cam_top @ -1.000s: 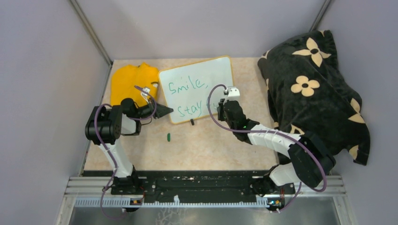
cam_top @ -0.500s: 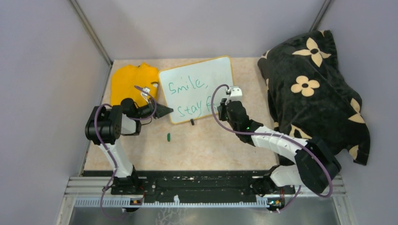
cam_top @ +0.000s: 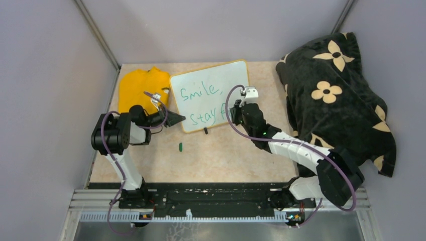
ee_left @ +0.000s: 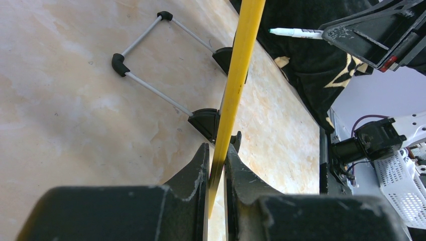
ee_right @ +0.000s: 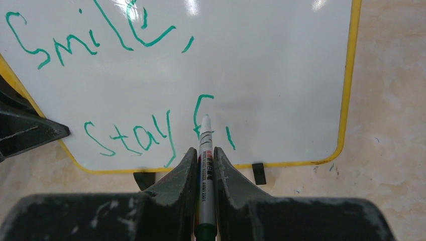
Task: Write a sentence on the whiteboard
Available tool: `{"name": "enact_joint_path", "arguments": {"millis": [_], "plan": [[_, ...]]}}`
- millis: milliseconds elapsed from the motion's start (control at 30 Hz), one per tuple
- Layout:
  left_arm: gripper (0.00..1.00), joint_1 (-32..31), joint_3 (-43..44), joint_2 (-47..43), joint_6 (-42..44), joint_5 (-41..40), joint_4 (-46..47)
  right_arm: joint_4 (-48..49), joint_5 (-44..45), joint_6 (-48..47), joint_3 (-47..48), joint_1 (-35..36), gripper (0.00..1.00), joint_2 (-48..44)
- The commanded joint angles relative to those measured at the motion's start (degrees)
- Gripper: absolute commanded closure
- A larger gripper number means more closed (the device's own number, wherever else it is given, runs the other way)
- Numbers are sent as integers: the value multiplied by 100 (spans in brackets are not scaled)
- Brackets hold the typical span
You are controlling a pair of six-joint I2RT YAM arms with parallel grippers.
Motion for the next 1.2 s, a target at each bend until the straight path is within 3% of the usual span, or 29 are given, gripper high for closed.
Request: {"name": "enact_joint_path", "arguments": {"millis": [0,800,1167], "plan": [[100,-15,49,157,82,-161,-317,205,98,-83,312,-75,100,135],[100,-20,51,156,82,-167,-330,301,121,-72,305,-259,100,514],[100,-17,56,158,82,-170,-336,253,110,-21,165,-255,100,135]]}}
